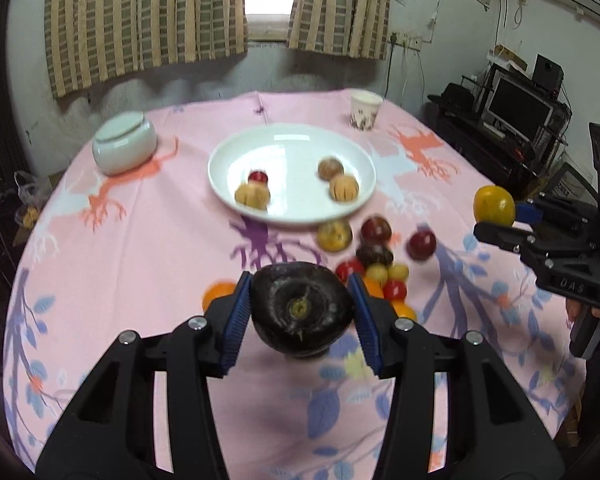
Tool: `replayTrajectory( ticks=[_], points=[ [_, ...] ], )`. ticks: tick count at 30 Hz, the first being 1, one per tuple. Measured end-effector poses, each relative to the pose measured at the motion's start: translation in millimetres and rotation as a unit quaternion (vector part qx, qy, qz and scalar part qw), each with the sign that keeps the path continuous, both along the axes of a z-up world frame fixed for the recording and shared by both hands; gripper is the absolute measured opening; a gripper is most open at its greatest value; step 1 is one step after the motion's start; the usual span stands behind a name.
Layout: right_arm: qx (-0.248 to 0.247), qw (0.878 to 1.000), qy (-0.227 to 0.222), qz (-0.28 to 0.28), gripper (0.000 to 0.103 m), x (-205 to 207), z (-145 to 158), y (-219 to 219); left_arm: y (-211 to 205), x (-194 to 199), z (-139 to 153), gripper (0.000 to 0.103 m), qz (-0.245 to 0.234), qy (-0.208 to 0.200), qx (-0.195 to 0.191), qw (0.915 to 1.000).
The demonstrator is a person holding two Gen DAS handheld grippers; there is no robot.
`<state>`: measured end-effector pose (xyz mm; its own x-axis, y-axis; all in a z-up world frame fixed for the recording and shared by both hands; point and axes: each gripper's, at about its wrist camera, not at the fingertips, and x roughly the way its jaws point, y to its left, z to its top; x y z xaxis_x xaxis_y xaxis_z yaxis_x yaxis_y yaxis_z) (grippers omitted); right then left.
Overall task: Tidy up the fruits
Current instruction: 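Carry both fruits onto the white plate and open both tools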
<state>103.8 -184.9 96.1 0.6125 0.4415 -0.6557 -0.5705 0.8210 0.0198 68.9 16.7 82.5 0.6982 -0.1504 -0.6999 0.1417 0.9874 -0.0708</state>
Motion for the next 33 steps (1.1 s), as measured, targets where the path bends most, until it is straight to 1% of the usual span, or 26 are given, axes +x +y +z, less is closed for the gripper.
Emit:
replayTrajectory(
  ticks=[4,7,11,16,18,20,25,27,29,31,33],
  points=[
    [0.004,1.0,-0.012,-0.001,0.04,26.6,12.6,11.4,1.1,32.6,15.0,0.049,0.009,-0.009,-0.002,0.9999],
    [-0.002,1.0,-0.011,0.003,0.04,50.3,9.4,25.9,1.1,59.8,17.5,0.049,0.013,-0.006,-0.006,0.9999],
    [-0.01,1.0,0.012,0.009,0.04,81.2,-11.4,47.1,0.6,99.9,9.7,0.049,0.024,0.002,-0.005,0.9997],
    [-0.024,0.999,0.043,0.017,0.04,111.5,-46.3,76.9,0.5,146.7,-15.5,0.049,0.047,0.026,0.019,0.9984],
    [-0.034,0.998,0.055,0.019,0.04,122.3,-59.0,86.7,3.2,161.5,-26.6,0.049,0.052,0.044,0.005,0.9977],
    [-0.04,0.997,0.065,0.019,0.04,129.1,-68.3,91.9,2.9,174.6,-36.3,0.049,0.052,0.055,0.0,0.9972],
    [-0.046,0.995,0.091,0.019,0.04,139.2,-87.2,102.3,4.4,194.5,-52.4,0.049,0.068,0.067,0.008,0.9954],
    [-0.048,0.994,0.094,0.017,0.04,140.5,-91.9,104.0,7.2,199.4,-58.0,0.049,0.072,0.076,0.004,0.9945],
    [-0.035,0.994,0.105,0.012,0.041,143.5,-95.8,102.7,11.5,203.3,-62.2,0.049,0.08,0.08,-0.004,0.9936],
    [-0.01,0.992,0.122,0.013,0.041,145.6,-96.4,100.2,14.4,205.3,-64.5,0.05,0.083,0.083,-0.017,0.9929],
    [0.011,0.992,0.129,0.01,0.042,145.0,-93.9,97.5,15.3,203.1,-63.1,0.053,0.089,0.08,-0.02,0.9927]
  ],
)
